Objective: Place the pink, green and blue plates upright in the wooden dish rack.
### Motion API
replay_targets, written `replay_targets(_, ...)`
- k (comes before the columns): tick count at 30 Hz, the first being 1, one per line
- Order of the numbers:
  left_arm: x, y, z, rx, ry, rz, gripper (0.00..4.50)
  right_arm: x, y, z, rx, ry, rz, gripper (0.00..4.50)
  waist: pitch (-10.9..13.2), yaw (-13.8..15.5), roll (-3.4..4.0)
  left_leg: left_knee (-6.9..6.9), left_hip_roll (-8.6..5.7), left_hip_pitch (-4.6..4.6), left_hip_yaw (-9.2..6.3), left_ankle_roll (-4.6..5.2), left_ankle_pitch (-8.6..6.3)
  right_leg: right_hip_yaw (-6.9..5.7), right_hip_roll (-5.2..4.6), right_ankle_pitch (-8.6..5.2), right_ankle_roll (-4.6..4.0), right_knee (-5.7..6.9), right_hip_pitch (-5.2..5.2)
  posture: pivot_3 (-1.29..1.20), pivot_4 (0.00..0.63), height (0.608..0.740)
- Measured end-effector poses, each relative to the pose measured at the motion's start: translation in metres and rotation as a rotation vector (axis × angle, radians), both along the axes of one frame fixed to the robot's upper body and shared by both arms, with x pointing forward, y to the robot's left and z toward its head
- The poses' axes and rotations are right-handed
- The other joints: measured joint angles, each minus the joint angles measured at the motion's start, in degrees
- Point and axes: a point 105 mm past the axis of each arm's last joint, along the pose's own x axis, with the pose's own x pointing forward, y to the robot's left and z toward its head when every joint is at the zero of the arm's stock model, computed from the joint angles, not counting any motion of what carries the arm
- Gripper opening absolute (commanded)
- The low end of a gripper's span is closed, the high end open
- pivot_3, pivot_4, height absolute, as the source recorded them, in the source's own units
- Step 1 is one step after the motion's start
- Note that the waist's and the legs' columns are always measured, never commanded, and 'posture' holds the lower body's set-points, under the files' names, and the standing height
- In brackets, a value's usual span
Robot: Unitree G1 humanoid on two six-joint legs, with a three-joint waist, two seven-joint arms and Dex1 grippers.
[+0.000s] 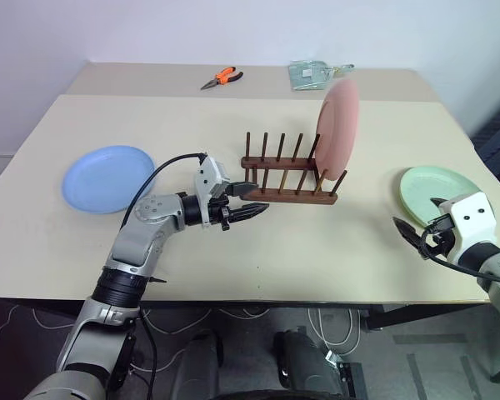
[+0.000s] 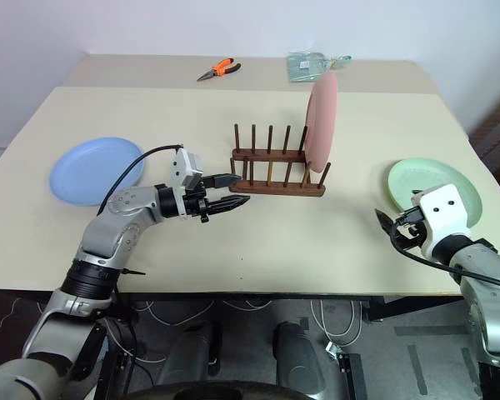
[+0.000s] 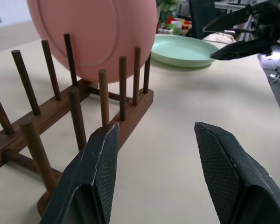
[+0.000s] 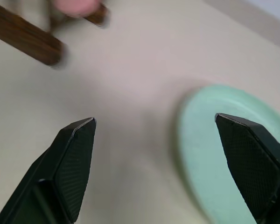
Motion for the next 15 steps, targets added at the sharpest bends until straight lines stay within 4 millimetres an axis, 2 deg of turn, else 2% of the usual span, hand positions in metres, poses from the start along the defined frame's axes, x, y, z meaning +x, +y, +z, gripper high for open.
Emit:
replay_targets(5, 0.001, -0.001, 0.001, 0.001, -0.01, -0.002, 2.64, 0.013, -0.024, -0.03, -0.115, 0.093, -0.08, 4.16, 0.0, 0.0, 0.03, 0.0, -0.01, 0.0, 0.01, 0.0, 0.0, 0.01, 0.0, 0.0, 0.0, 0.01, -0.01, 0.0, 0.15, 0.726)
replay_targets(6, 0.001, -0.001, 0.001, 0.001, -0.011, -0.001, 2.64, 0.016, -0.029, -0.034, -0.128, 0.105, -0.092, 3.92, 0.0, 0.0, 0.02, 0.0, -0.01, 0.0, 0.01, 0.0, 0.0, 0.01, 0.01, 0.0, 0.0, 0.01, -0.01, 0.0, 0.15, 0.726)
replay_targets(8, 0.001, -0.001, 0.001, 0.004, -0.013, 0.0, 2.64, 0.024, -0.033, -0.038, -0.153, 0.108, -0.098, 3.31, 0.0, 0.0, 0.04, 0.0, -0.01, 0.01, 0.01, 0.0, 0.0, 0.01, 0.01, 0.0, 0.01, 0.01, 0.01, 0.0, 0.15, 0.726)
replay_targets(14, 0.002, 0.004, 0.0, 0.013, -0.013, 0.016, 2.64, 0.029, -0.045, -0.047, -0.213, 0.13, -0.117, 0.24, 0.0, 0.2, 0.04, 0.01, -0.02, -0.02, 0.0, 0.0, 0.0, 0.01, -0.01, 0.0, 0.03, 0.01, 0.01, 0.0, 0.15, 0.726)
replay_targets(15, 0.002, 0.005, -0.001, 0.013, -0.011, 0.02, 2.64, 0.029, -0.045, -0.046, -0.222, 0.122, -0.114, 0.06, 0.0, 0.1, 0.04, 0.01, -0.02, -0.01, 0.0, 0.0, 0.0, 0.01, -0.01, 0.0, 0.04, 0.01, 0.01, 0.0, 0.15, 0.726)
